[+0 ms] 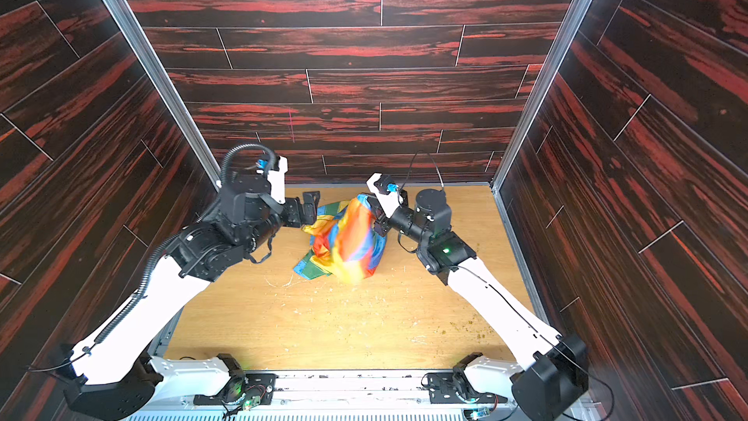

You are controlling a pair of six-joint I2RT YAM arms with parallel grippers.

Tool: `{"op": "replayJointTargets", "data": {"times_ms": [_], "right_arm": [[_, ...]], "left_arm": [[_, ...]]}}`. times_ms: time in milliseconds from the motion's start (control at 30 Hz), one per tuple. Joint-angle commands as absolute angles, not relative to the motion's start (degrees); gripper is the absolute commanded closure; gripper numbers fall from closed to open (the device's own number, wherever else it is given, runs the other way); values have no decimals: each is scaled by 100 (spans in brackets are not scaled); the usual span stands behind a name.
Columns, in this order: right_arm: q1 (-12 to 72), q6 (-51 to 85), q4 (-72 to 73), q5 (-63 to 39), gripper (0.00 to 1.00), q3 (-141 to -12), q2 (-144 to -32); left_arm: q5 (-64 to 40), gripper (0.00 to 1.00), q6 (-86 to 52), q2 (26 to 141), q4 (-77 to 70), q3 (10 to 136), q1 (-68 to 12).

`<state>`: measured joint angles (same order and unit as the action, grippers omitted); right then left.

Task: Unzip the jacket
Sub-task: Flatten out the jacket at the center of the board.

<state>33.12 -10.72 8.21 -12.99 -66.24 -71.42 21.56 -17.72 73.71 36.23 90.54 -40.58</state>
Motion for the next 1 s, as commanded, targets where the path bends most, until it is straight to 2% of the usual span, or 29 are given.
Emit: {"op": "replayJointTargets", "data": {"times_ms": [0, 100, 167, 300, 433, 633, 767, 967], "right_arm": [[3311, -1196, 342, -1294, 100, -6846, -7029], [3309, -1218, -5, -968, 100, -6987, -7047], [3305, -1155, -153, -745, 100, -7134, -7003], [3311, -754, -634, -93, 100, -7856, -6948], [3312, -439, -1079, 427, 100, -8846, -6953], [3306, -63, -1514, 152, 100, -9908, -6909], [3309, 155, -1940, 202, 100, -10433, -6881], [3313, 129, -2499, 463, 100, -10975, -6796]], "left_arm": [[2328, 0, -1457, 7169, 3555, 8501, -4061], [2255, 0, -1481, 6715, 3100, 7570, -4066], [1525, 0, -1104, 6182, 2516, 6618, -4065], [232, 0, -59, 4933, 438, 4034, -4078], [19, 0, 532, 4391, -772, 2657, -4087], [653, 0, 1072, 5641, -1913, 3031, -4087], [1155, 0, 1173, 6961, -2356, 4091, -4087], [1184, 0, 853, 7893, -3626, 4816, -4045]]}}
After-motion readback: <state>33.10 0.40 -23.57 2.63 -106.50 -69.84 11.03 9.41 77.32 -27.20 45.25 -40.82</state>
